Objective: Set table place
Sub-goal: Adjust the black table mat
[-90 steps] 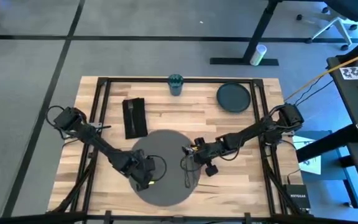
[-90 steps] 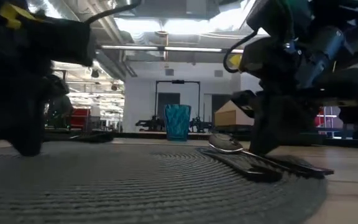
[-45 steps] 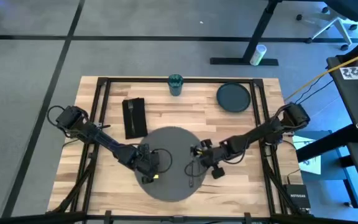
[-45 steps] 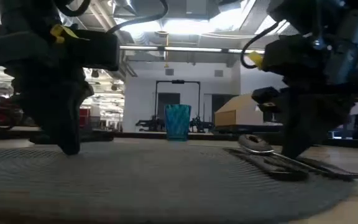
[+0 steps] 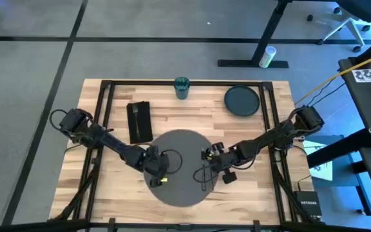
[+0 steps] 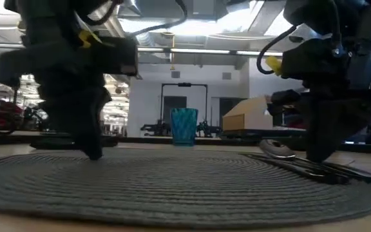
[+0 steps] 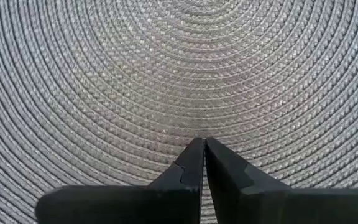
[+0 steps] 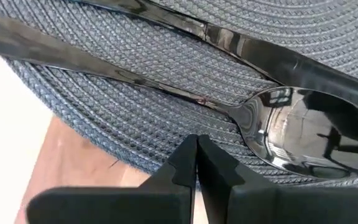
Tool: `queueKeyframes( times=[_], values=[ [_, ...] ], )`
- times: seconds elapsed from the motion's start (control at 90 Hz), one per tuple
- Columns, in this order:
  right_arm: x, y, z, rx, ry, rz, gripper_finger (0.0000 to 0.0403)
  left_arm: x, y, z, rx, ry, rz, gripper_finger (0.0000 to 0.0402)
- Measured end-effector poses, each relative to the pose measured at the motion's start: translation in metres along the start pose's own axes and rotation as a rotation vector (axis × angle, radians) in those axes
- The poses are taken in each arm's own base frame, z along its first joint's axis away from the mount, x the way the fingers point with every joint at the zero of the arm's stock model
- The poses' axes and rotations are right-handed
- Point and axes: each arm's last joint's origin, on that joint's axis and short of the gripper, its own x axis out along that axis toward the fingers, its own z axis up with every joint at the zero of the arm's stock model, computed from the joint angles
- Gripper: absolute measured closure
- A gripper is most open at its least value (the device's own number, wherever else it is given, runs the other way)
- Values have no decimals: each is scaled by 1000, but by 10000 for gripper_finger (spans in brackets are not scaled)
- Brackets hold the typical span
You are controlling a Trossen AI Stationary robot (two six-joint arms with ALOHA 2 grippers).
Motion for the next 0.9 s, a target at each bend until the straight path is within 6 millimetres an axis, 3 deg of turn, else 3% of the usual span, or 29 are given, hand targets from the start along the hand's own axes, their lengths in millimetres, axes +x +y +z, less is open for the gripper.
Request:
queueKeyframes(
  times=[0.489,0.9],
  values=[
    [-19,-5,-21,4,173,-103,403,5,19,16,11,-37,-10,402],
    [-19,-5,-22,27,181,-101,403,21,32,22,26,-25,10,402]
  ],
)
